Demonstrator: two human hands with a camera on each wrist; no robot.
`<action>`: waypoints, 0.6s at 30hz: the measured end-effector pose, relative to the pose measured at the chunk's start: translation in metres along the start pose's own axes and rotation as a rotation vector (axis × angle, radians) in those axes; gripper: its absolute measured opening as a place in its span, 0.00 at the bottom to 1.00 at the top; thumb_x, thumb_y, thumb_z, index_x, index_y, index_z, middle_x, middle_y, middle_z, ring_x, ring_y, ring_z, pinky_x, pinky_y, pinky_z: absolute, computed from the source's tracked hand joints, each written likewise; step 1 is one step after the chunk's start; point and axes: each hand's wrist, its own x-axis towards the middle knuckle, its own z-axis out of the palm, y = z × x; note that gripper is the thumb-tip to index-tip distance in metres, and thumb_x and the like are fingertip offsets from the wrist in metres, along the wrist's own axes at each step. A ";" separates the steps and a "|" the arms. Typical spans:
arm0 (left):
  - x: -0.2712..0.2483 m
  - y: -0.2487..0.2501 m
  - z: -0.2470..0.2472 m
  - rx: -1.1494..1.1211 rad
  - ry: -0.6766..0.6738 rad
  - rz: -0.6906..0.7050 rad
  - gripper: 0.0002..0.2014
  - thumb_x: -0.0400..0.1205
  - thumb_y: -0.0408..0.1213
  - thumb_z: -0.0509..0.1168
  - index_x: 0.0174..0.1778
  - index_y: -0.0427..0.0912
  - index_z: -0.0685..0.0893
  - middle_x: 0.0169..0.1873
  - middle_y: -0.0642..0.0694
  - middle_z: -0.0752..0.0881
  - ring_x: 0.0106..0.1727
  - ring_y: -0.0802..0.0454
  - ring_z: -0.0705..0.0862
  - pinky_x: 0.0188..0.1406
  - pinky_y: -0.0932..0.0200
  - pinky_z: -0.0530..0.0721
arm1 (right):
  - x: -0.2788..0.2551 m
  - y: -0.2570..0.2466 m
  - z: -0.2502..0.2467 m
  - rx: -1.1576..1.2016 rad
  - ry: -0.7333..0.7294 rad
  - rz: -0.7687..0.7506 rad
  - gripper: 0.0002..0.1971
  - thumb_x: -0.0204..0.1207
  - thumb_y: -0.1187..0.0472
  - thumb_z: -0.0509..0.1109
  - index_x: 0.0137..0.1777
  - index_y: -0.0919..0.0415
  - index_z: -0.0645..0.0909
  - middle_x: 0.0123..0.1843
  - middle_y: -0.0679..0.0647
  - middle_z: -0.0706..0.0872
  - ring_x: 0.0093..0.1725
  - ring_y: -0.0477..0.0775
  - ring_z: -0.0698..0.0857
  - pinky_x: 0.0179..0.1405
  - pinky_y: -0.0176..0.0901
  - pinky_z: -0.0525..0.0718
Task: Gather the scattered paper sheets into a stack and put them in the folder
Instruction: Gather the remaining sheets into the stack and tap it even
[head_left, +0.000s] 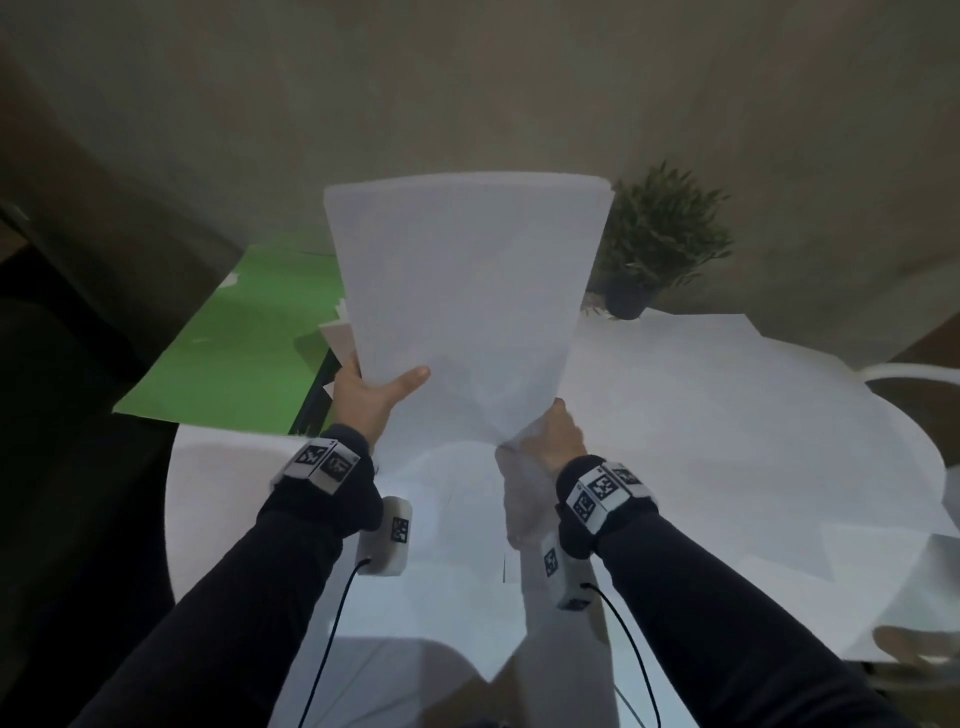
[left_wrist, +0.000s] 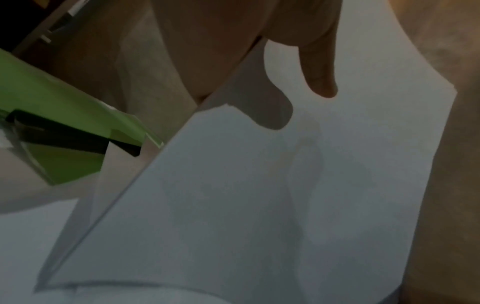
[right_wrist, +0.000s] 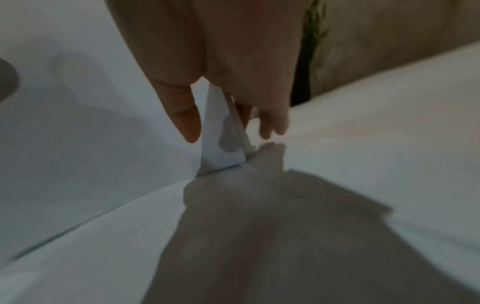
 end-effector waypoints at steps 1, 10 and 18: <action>0.001 0.001 -0.003 0.018 -0.009 -0.002 0.21 0.70 0.30 0.77 0.56 0.46 0.79 0.48 0.55 0.86 0.52 0.52 0.85 0.54 0.63 0.80 | 0.003 -0.002 -0.006 0.010 0.058 -0.055 0.33 0.67 0.65 0.77 0.71 0.64 0.67 0.64 0.60 0.78 0.66 0.62 0.77 0.64 0.51 0.79; 0.007 0.003 -0.002 0.005 -0.005 -0.001 0.15 0.73 0.30 0.74 0.53 0.44 0.81 0.48 0.51 0.86 0.52 0.50 0.84 0.60 0.57 0.78 | 0.003 -0.057 -0.036 0.515 0.127 -0.248 0.19 0.68 0.57 0.79 0.54 0.64 0.79 0.47 0.54 0.83 0.47 0.54 0.82 0.54 0.55 0.83; 0.012 0.018 -0.005 -0.035 -0.043 0.031 0.21 0.71 0.30 0.75 0.61 0.34 0.82 0.48 0.48 0.89 0.49 0.49 0.88 0.54 0.56 0.85 | -0.009 -0.059 -0.038 0.638 0.100 -0.283 0.12 0.71 0.64 0.76 0.54 0.60 0.82 0.45 0.49 0.88 0.46 0.52 0.86 0.46 0.39 0.83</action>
